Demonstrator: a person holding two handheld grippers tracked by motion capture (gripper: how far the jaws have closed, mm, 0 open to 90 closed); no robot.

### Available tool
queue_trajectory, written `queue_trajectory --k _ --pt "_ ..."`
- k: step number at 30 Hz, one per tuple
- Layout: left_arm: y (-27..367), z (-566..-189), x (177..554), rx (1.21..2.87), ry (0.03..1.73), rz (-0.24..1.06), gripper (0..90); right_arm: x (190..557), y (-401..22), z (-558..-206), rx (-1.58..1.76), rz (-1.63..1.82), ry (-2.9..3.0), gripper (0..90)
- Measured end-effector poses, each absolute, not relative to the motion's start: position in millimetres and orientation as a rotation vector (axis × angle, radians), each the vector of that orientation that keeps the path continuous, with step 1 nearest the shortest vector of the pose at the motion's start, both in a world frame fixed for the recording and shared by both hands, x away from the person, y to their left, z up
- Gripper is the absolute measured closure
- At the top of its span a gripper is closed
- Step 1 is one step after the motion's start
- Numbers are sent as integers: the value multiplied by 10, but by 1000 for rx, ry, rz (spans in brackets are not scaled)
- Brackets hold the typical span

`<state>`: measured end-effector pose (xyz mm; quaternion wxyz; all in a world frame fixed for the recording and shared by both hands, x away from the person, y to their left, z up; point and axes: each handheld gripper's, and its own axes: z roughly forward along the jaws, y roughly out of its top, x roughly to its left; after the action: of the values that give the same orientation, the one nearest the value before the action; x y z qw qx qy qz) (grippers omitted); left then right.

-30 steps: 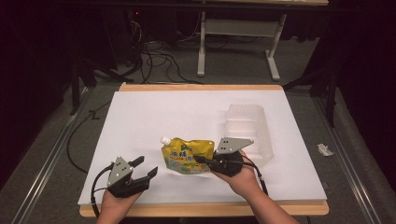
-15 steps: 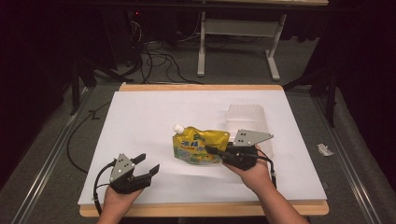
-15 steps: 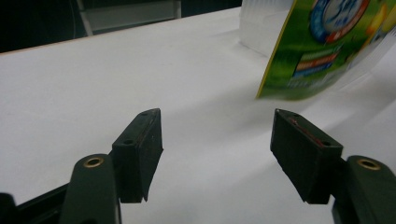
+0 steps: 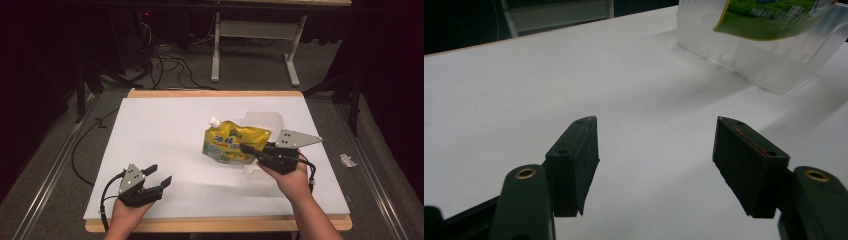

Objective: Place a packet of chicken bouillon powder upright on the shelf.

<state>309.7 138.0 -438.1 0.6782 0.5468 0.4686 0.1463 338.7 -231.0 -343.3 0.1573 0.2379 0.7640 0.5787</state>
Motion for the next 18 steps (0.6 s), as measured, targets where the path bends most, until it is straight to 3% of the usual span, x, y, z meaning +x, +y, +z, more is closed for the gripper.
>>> queue_trajectory --k 18 --pt "1250 -4410 3126 1261 1029 293 355 3451 -2952 -3432 867 1587 2026 900"
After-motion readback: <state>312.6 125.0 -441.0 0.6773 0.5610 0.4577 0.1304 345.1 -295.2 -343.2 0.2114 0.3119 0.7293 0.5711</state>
